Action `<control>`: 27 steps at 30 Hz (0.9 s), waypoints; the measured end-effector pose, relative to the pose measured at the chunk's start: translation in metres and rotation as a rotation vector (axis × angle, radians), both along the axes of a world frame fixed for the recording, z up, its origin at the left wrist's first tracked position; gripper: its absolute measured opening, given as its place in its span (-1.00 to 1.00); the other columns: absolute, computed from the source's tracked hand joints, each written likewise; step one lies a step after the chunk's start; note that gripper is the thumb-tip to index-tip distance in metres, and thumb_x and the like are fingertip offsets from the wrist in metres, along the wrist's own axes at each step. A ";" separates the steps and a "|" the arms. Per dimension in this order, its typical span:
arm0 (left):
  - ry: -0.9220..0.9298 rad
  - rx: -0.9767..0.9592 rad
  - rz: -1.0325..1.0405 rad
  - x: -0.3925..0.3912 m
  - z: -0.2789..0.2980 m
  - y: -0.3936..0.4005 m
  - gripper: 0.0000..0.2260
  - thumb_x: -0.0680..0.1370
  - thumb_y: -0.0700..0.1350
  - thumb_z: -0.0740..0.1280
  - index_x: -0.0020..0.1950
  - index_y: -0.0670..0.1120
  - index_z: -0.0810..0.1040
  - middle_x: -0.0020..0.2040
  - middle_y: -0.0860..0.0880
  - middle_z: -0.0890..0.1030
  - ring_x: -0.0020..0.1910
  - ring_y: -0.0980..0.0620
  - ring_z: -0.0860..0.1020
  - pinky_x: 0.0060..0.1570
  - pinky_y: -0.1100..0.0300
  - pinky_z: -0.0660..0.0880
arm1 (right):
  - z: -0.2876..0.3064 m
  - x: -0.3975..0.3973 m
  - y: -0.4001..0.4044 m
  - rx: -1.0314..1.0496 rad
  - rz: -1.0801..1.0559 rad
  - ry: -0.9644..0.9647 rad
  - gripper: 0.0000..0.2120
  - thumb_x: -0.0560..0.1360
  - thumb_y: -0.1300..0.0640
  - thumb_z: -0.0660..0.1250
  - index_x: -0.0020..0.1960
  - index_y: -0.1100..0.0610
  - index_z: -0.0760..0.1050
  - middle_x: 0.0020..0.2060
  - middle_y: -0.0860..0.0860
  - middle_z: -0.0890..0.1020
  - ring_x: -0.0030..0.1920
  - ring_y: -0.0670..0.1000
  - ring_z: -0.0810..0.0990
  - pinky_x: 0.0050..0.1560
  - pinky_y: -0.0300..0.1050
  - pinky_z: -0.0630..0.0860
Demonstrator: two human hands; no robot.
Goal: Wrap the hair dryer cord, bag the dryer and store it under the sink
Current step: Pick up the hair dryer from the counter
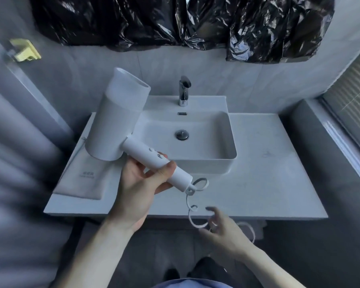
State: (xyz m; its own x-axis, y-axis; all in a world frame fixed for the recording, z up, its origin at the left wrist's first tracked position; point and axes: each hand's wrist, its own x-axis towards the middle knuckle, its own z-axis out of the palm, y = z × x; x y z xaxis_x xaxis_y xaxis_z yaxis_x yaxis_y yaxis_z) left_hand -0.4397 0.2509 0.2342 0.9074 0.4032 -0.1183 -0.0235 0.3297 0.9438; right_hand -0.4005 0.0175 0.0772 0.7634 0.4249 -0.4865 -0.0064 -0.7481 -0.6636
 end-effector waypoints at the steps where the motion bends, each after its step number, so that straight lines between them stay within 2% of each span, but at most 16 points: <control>1: 0.000 0.014 0.001 -0.003 0.000 -0.003 -0.74 0.41 -0.24 0.52 0.01 -0.11 0.52 -0.05 -0.04 0.60 0.00 -0.02 0.69 -0.11 0.03 0.69 | 0.014 -0.003 0.002 0.124 -0.057 -0.014 -0.31 0.43 -0.18 0.52 0.50 -0.22 0.35 0.21 -0.22 0.60 0.15 -0.16 0.64 0.25 -0.09 0.59; 4: 0.014 0.046 0.019 -0.012 -0.004 -0.017 -0.72 0.39 -0.26 0.53 -0.01 -0.08 0.52 -0.08 -0.01 0.62 -0.04 0.03 0.68 -0.13 0.06 0.69 | 0.060 -0.011 0.005 0.388 -0.091 -0.105 -0.24 0.43 -0.08 0.59 0.51 -0.30 0.28 0.43 -0.34 0.46 0.41 -0.23 0.49 0.36 -0.24 0.47; 6: 0.031 0.066 0.019 -0.016 -0.009 -0.029 -0.69 0.39 -0.27 0.54 0.02 -0.07 0.52 -0.08 -0.01 0.63 -0.02 0.02 0.67 -0.11 0.01 0.70 | 0.087 -0.012 0.005 0.472 -0.064 -0.206 -0.35 0.47 -0.02 0.60 0.45 -0.28 0.39 0.45 -0.33 0.46 0.50 -0.24 0.41 0.43 -0.28 0.37; 7: 0.045 0.078 0.017 -0.017 -0.011 -0.035 -0.67 0.38 -0.26 0.55 0.03 -0.08 0.51 -0.08 -0.02 0.63 -0.01 -0.01 0.67 -0.06 -0.04 0.71 | 0.097 -0.011 0.004 0.488 -0.046 -0.234 -0.45 0.48 -0.02 0.59 0.39 -0.25 0.47 0.42 -0.30 0.50 0.50 -0.21 0.43 0.45 -0.23 0.38; 9: 0.067 0.105 0.035 -0.019 -0.014 -0.047 -0.65 0.37 -0.25 0.58 0.04 -0.08 0.53 -0.06 -0.05 0.62 0.01 -0.04 0.67 0.09 -0.12 0.68 | 0.107 -0.007 0.002 0.498 0.006 -0.197 -0.68 0.51 0.00 0.55 0.23 -0.16 0.60 0.21 -0.20 0.64 0.31 -0.13 0.59 0.35 -0.02 0.54; 11: 0.094 0.139 0.077 -0.020 -0.016 -0.055 -0.63 0.34 -0.23 0.61 0.03 -0.07 0.54 -0.06 -0.05 0.63 0.00 0.00 0.67 0.13 -0.01 0.63 | 0.108 -0.005 -0.001 0.508 0.061 -0.102 -0.86 0.55 0.03 0.50 0.09 -0.04 0.62 -0.09 -0.08 0.67 -0.01 -0.05 0.66 0.12 0.16 0.64; 12: 0.105 0.151 0.093 -0.020 -0.017 -0.058 -0.62 0.32 -0.22 0.62 0.04 -0.08 0.54 -0.06 -0.04 0.63 0.00 0.02 0.67 0.11 0.09 0.61 | 0.109 -0.005 -0.002 0.521 0.081 -0.078 -0.89 0.57 0.04 0.49 0.06 0.00 0.62 -0.16 0.00 0.64 -0.12 0.00 0.62 0.03 0.16 0.64; 14: 0.121 0.180 0.097 -0.023 -0.019 -0.060 -0.59 0.31 -0.23 0.62 0.06 -0.12 0.53 -0.07 -0.05 0.62 -0.03 0.06 0.66 0.01 0.24 0.60 | 0.109 -0.004 -0.003 0.560 0.109 -0.066 -0.85 0.57 0.04 0.50 0.12 -0.03 0.63 -0.21 0.08 0.61 -0.22 0.07 0.57 -0.15 -0.04 0.55; 16: 0.149 0.187 0.071 -0.029 -0.022 -0.059 -0.58 0.35 -0.27 0.63 0.09 -0.15 0.52 -0.06 -0.06 0.60 -0.05 0.10 0.65 -0.07 0.29 0.61 | 0.110 -0.004 -0.004 0.569 0.138 -0.049 -0.79 0.58 0.01 0.50 0.20 -0.11 0.63 -0.29 0.09 0.57 -0.31 0.04 0.52 -0.24 -0.19 0.45; 19: 0.191 0.138 0.047 -0.039 -0.027 -0.057 -0.59 0.44 -0.35 0.59 0.19 -0.17 0.52 -0.01 -0.05 0.61 -0.04 0.21 0.67 -0.11 0.32 0.62 | 0.107 -0.011 0.001 0.560 0.181 -0.018 -0.85 0.62 -0.03 0.44 0.18 -0.09 0.63 -0.38 -0.02 0.51 -0.35 -0.11 0.42 -0.28 -0.23 0.37; 20: 0.198 0.117 0.036 -0.043 -0.029 -0.054 -0.58 0.44 -0.31 0.59 0.22 -0.17 0.53 0.02 -0.06 0.63 -0.01 0.21 0.68 -0.07 0.31 0.62 | 0.107 -0.015 0.004 0.551 0.185 -0.015 -0.86 0.61 -0.07 0.43 0.13 -0.06 0.63 -0.37 0.02 0.52 -0.34 -0.10 0.41 -0.27 -0.17 0.35; 22: 0.210 0.095 -0.002 -0.051 -0.033 -0.047 -0.57 0.43 -0.18 0.57 0.25 -0.14 0.55 0.07 -0.06 0.68 0.09 0.14 0.68 0.04 0.23 0.61 | 0.107 -0.022 0.011 0.512 0.200 -0.040 -0.76 0.58 -0.15 0.43 -0.05 0.01 0.57 -0.36 0.11 0.51 -0.33 -0.06 0.38 -0.27 -0.07 0.32; 25: 0.236 0.120 -0.100 -0.065 -0.035 -0.025 -0.57 0.45 0.01 0.56 0.27 -0.08 0.62 0.08 -0.04 0.71 0.15 0.01 0.67 0.20 0.04 0.55 | 0.113 -0.029 0.022 0.530 0.148 -0.042 -0.64 0.59 -0.11 0.39 -0.28 -0.01 0.37 -0.37 -0.07 0.32 -0.36 -0.07 0.27 -0.36 -0.25 0.25; 27: 0.302 0.166 -0.154 -0.076 -0.037 0.001 -0.53 0.43 0.15 0.57 0.29 0.02 0.68 0.17 -0.07 0.74 0.22 -0.09 0.68 0.30 -0.04 0.55 | 0.116 -0.031 0.028 0.532 0.091 -0.027 -0.65 0.57 -0.06 0.37 -0.29 0.00 0.34 -0.35 -0.09 0.28 -0.38 -0.06 0.25 -0.41 -0.32 0.27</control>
State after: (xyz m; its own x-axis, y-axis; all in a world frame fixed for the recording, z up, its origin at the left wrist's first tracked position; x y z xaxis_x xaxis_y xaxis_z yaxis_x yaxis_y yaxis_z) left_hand -0.5158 0.2524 0.1969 0.8933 0.3010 -0.3339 0.3016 0.1495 0.9416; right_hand -0.4311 0.0458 0.1931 0.7212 0.6723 -0.1670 0.0646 -0.3053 -0.9501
